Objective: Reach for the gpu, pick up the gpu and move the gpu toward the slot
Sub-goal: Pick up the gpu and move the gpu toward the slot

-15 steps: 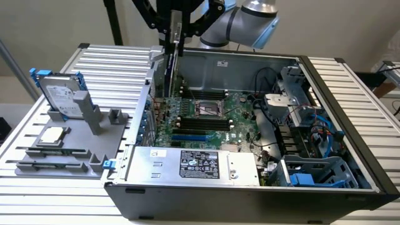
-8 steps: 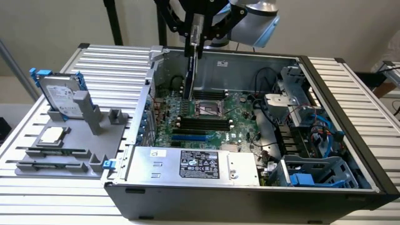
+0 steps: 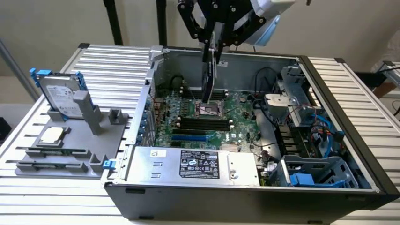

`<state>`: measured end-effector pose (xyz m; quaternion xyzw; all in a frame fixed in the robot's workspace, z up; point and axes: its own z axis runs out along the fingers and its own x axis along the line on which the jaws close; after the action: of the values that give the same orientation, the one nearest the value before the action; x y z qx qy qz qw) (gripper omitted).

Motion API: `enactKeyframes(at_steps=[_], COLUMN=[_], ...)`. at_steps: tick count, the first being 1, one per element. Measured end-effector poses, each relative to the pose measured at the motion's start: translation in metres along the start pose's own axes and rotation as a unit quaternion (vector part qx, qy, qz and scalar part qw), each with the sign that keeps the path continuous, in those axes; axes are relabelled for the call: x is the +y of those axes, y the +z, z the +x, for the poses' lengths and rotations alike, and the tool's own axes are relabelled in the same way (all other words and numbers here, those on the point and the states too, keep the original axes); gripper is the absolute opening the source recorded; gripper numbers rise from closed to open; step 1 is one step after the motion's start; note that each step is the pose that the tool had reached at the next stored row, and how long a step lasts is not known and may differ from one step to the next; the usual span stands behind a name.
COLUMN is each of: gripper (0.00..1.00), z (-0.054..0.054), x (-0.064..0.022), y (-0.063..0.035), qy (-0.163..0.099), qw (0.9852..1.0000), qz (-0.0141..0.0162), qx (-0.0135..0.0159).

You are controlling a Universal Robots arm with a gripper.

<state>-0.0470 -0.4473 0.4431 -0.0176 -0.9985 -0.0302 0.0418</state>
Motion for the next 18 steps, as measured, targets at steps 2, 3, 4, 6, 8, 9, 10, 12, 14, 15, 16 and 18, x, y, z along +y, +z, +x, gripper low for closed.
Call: enactKeyframes(at_steps=[2, 3, 4, 6, 8, 9, 10, 12, 14, 15, 16, 18], gripper=[0.27, 0.27, 0.27, 0.27, 0.27, 0.27, 0.27, 0.27, 0.27, 0.27, 0.27, 0.27], z=[-0.007, -0.009, -0.012, -0.018, -0.023, -0.026, -0.028, -0.033, -0.036, -0.037, -0.038, -0.040], x=[0.0018, 0.0027, 0.0037, 0.0057, 0.0077, 0.0086, 0.0094, 0.0106, 0.0110, 0.0110, 0.0111, 0.0111], y=[0.0032, 0.0047, 0.0064, 0.0097, 0.0130, 0.0147, 0.0164, 0.0190, 0.0208, 0.0213, 0.0218, 0.0225], qy=[0.000, 0.000, 0.000, -0.001, -0.001, -0.002, -0.002, -0.002, -0.003, -0.004, -0.005, -0.006], qw=[1.0000, 1.0000, 1.0000, 1.0000, 1.0000, 1.0000, 1.0000, 1.0000, 1.0000, 1.0000, 1.0000, 0.9999], qz=[0.0000, 0.0000, 0.0000, 0.0002, 0.0003, 0.0003, 0.0003, 0.0004, 0.0002, 0.0002, 0.0003, 0.0004], qx=[0.0000, 0.0000, 0.0000, 0.0001, 0.0001, 0.0001, 0.0001, -0.0002, -0.0022, -0.0039, -0.0060, -0.0119])
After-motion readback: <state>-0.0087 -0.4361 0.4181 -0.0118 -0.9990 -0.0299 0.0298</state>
